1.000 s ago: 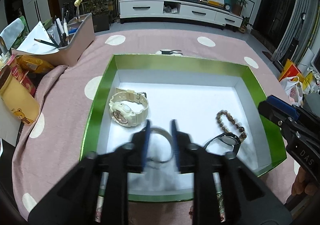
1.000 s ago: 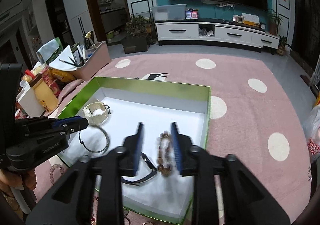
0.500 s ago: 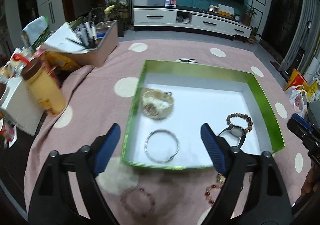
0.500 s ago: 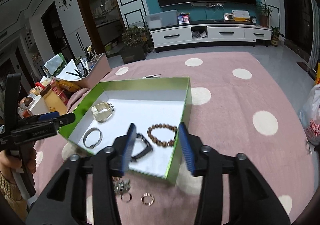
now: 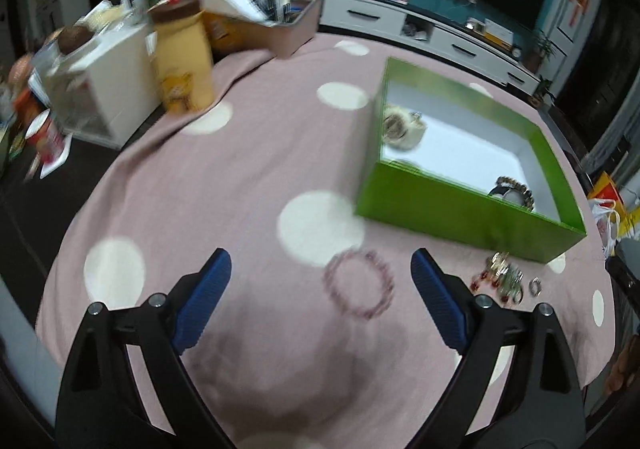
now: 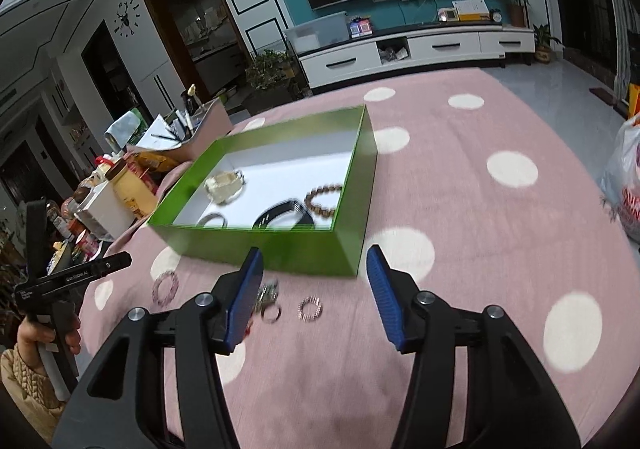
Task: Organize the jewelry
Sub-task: 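Grasp the pink bead bracelet with the left tool while the right tool grasps the silver ring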
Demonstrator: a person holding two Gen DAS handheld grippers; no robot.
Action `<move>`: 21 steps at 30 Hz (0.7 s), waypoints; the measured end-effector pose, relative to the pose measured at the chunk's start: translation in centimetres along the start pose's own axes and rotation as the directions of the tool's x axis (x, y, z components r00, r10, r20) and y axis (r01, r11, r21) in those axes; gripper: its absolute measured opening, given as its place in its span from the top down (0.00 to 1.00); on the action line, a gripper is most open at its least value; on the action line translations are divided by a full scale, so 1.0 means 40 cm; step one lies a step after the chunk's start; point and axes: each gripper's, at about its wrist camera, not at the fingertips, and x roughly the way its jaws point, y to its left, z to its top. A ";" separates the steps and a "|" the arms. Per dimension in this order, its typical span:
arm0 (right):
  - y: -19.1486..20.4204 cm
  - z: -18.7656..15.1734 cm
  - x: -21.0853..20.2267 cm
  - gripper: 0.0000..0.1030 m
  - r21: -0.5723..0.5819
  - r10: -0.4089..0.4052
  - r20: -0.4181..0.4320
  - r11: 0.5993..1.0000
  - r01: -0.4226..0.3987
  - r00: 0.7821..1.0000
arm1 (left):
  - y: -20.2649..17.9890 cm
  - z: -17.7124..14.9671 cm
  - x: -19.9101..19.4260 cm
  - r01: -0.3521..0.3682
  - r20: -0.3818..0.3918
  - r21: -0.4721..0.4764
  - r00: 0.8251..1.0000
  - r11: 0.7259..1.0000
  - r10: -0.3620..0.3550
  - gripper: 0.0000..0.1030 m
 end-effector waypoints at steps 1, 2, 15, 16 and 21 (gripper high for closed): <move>0.005 -0.014 -0.002 0.47 -0.001 0.003 -0.006 1.000 -0.003 1.000 | 0.012 -0.013 -0.004 -0.002 -0.001 -0.010 1.000 1.000 0.002 0.10; 0.007 -0.023 -0.004 0.47 -0.003 0.005 -0.010 1.000 -0.005 1.000 | 0.023 -0.028 -0.009 -0.002 -0.005 -0.023 1.000 1.000 0.002 0.10; 0.025 -0.133 0.033 0.47 -0.039 -0.037 -0.107 0.999 0.033 0.994 | 0.032 -0.128 0.002 -0.017 -0.002 -0.019 1.000 1.000 0.017 0.10; 0.024 -0.132 0.037 0.47 -0.043 -0.040 -0.111 0.998 0.035 0.993 | 0.032 -0.126 0.006 -0.016 -0.001 -0.020 1.000 1.000 0.016 0.10; 0.039 -0.116 0.088 0.47 -0.095 -0.084 -0.141 0.993 0.071 0.986 | 0.016 -0.093 0.026 -0.005 0.018 -0.003 1.000 1.000 0.005 0.10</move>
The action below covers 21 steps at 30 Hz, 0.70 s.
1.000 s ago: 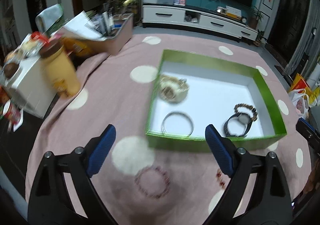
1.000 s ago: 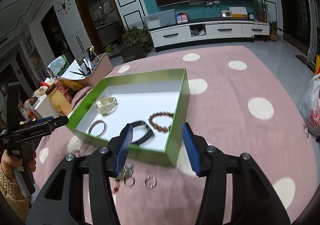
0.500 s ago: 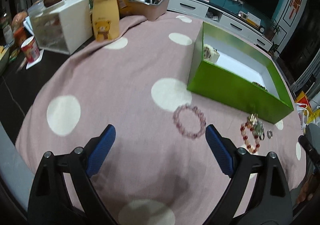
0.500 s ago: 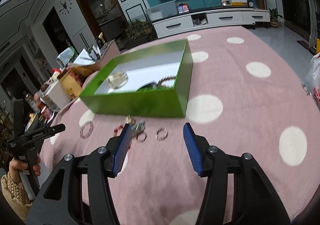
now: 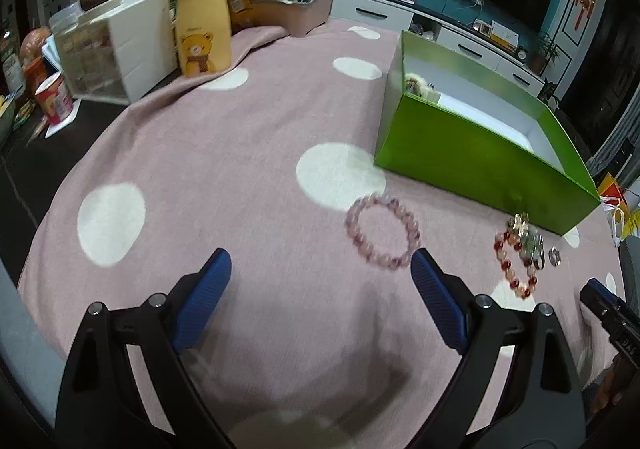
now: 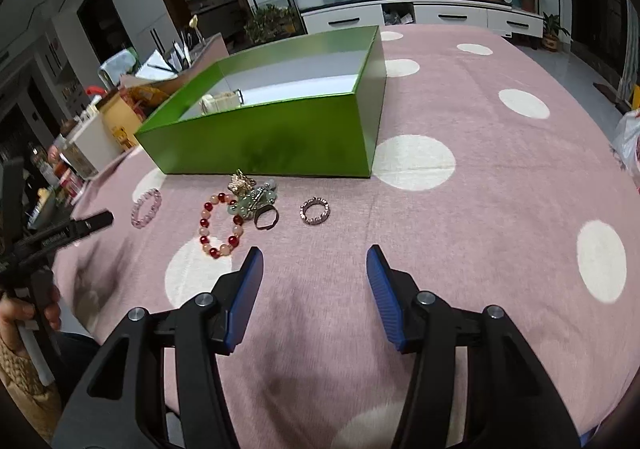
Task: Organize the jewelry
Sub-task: 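Grasp the pink bead bracelet with the left tool while the right tool grasps the silver ring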
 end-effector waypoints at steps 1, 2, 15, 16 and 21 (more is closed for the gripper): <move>0.001 0.006 0.009 0.47 -0.007 -0.011 -0.007 1.000 0.011 1.000 | -0.010 0.011 0.006 0.000 0.004 0.018 1.000 1.000 0.000 0.11; 0.004 0.015 0.022 0.47 -0.016 -0.026 -0.016 1.000 0.026 1.000 | -0.018 0.017 0.009 -0.002 0.007 0.030 1.000 1.000 0.002 0.11; 0.035 0.054 0.101 0.59 -0.143 -0.133 -0.050 0.982 0.125 0.990 | -0.060 0.030 0.065 -0.002 -0.034 0.137 0.999 0.991 0.007 0.50; 0.036 0.055 0.105 0.60 -0.145 -0.136 -0.053 0.981 0.127 0.989 | -0.064 0.031 0.072 -0.010 -0.039 0.146 0.999 0.989 0.016 0.55; 0.033 0.058 0.117 0.65 -0.162 -0.135 -0.060 0.979 0.123 0.989 | -0.072 0.031 0.097 -0.017 -0.064 0.166 0.998 0.986 0.028 0.66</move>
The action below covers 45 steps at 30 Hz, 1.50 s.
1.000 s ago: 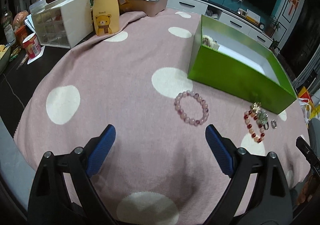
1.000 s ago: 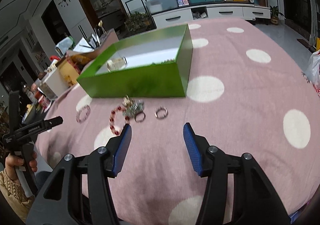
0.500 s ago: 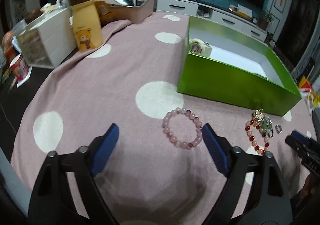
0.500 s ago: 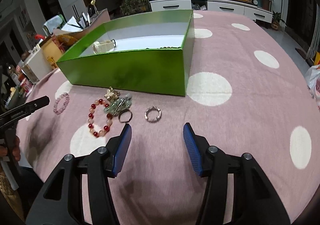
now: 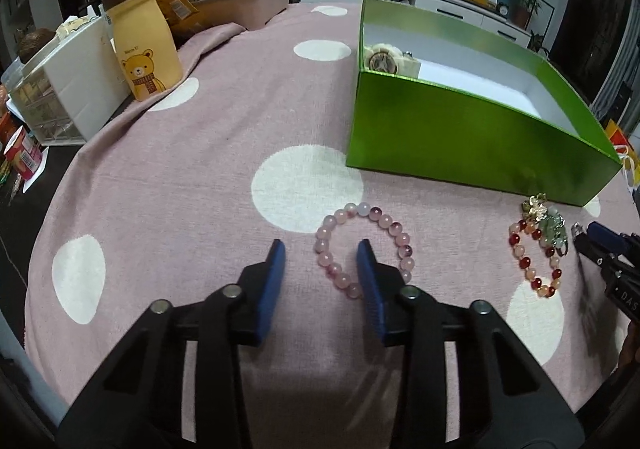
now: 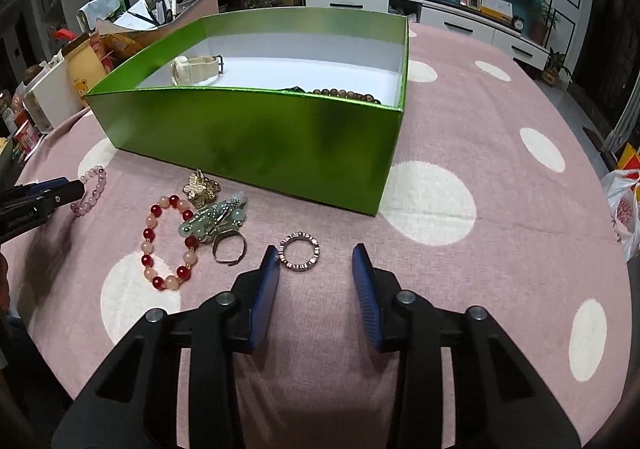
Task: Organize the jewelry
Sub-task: 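Grasp the pink bead bracelet with the left tool while the right tool grasps the silver ring, then carry the pink bracelet and silver ring into the green box and release both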
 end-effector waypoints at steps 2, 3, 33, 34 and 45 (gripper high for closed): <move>0.008 0.004 0.004 0.67 -0.018 -0.004 0.004 1.000 0.004 1.000 | -0.005 0.003 0.005 -0.008 0.003 0.015 1.000 1.000 0.008 0.69; 0.012 0.008 0.007 0.70 -0.024 -0.002 0.004 1.000 0.002 1.000 | -0.009 0.002 0.005 -0.006 0.005 0.023 1.000 1.000 0.006 0.74; 0.030 0.019 -0.147 0.80 -0.053 0.108 0.247 0.994 -0.098 0.963 | -0.041 0.012 -0.190 0.228 0.230 0.019 0.946 0.973 -0.227 0.93; 0.033 0.024 -0.152 0.80 -0.055 0.115 0.253 0.993 -0.104 0.961 | -0.047 0.018 -0.195 0.231 0.234 0.021 0.945 0.973 -0.229 0.93; 0.025 0.109 -0.198 0.80 -0.042 0.126 0.318 0.992 -0.118 0.940 | -0.103 0.136 -0.247 0.271 0.296 0.072 0.913 0.960 -0.280 0.93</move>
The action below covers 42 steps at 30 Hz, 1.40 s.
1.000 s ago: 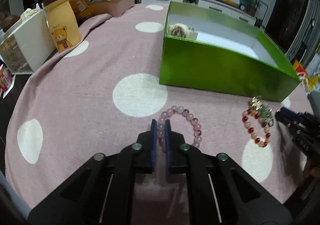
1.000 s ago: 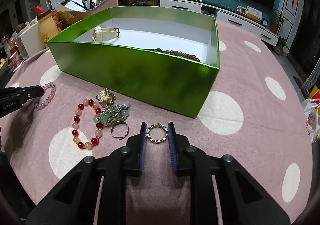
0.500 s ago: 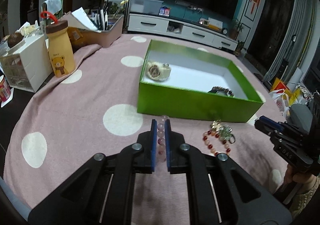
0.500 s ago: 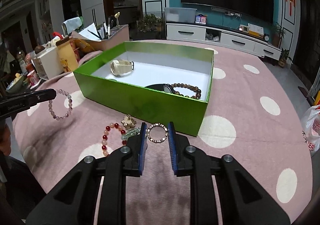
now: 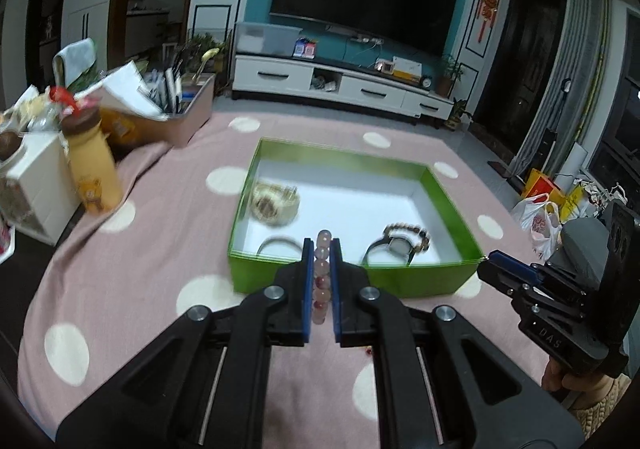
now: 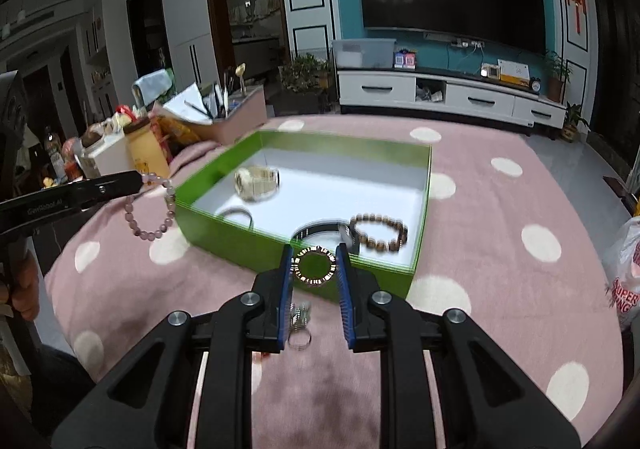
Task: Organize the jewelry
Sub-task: 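Carry the pink bracelet and silver ring into the green box and release both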
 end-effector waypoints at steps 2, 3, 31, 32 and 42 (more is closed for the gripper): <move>0.001 0.030 0.005 0.80 -0.006 0.001 0.019 1.000 -0.001 1.000 | -0.010 0.028 0.008 0.010 0.010 0.001 1.000 1.000 -0.010 0.93; 0.003 0.041 0.006 0.80 -0.009 0.003 0.025 1.000 -0.003 1.000 | -0.013 0.045 0.012 0.015 0.018 0.001 1.000 1.000 -0.015 0.93; -0.099 0.153 0.286 0.80 0.130 0.063 -0.096 0.990 -0.051 0.993 | 0.028 0.148 0.317 0.009 -0.111 -0.054 0.994 0.998 -0.015 0.93; -0.105 0.150 0.295 0.80 0.144 0.068 -0.104 0.988 -0.052 0.992 | 0.029 0.145 0.324 0.008 -0.119 -0.058 0.993 0.998 -0.015 0.93; -0.116 0.127 0.345 0.80 0.202 0.078 -0.153 0.978 -0.046 0.985 | 0.021 0.116 0.396 -0.023 -0.186 -0.053 0.983 0.998 0.012 0.93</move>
